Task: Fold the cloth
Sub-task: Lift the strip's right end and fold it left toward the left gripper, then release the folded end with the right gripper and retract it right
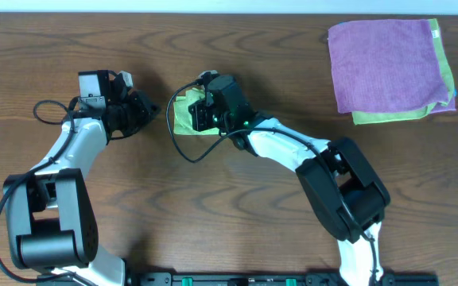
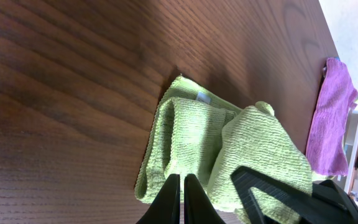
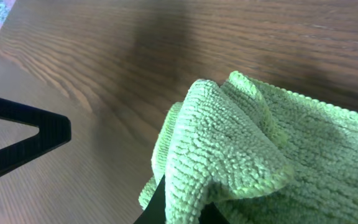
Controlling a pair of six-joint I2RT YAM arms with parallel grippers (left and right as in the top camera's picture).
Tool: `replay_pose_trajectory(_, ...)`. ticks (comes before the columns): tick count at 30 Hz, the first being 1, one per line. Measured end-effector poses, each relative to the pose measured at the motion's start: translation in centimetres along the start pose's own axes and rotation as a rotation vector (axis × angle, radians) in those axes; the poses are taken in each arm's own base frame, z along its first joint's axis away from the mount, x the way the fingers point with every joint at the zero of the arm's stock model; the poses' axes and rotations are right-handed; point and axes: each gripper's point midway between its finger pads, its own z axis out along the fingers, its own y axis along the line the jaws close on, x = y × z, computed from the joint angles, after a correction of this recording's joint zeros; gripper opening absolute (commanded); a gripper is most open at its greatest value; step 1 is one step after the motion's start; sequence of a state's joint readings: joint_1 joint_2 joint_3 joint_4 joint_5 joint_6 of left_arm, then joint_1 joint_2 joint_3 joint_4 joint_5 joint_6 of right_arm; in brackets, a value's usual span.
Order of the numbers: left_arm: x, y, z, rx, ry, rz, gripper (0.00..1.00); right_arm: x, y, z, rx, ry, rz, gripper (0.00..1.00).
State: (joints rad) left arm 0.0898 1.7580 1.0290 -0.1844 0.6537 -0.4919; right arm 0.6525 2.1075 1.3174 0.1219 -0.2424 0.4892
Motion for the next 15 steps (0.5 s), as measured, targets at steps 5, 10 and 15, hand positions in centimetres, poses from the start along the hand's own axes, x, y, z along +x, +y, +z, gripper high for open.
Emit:
replay_pose_trajectory(5, 0.3, 0.2, 0.0, -0.008, 0.013, -0.008, 0.06, -0.1, 0.4, 0.3, -0.010, -0.015, -0.012, 0.21)
replay_pose_trajectory(10, 0.5, 0.3, 0.0, -0.011, 0.017, -0.011, 0.06, -0.5, 0.6, 0.3, -0.016, -0.029, -0.018, 0.42)
replay_pose_trajectory(15, 0.3, 0.5, -0.1, -0.013, 0.013, -0.016, 0.06, -0.3, 1.4, 0.3, -0.062, -0.015, -0.020, 0.57)
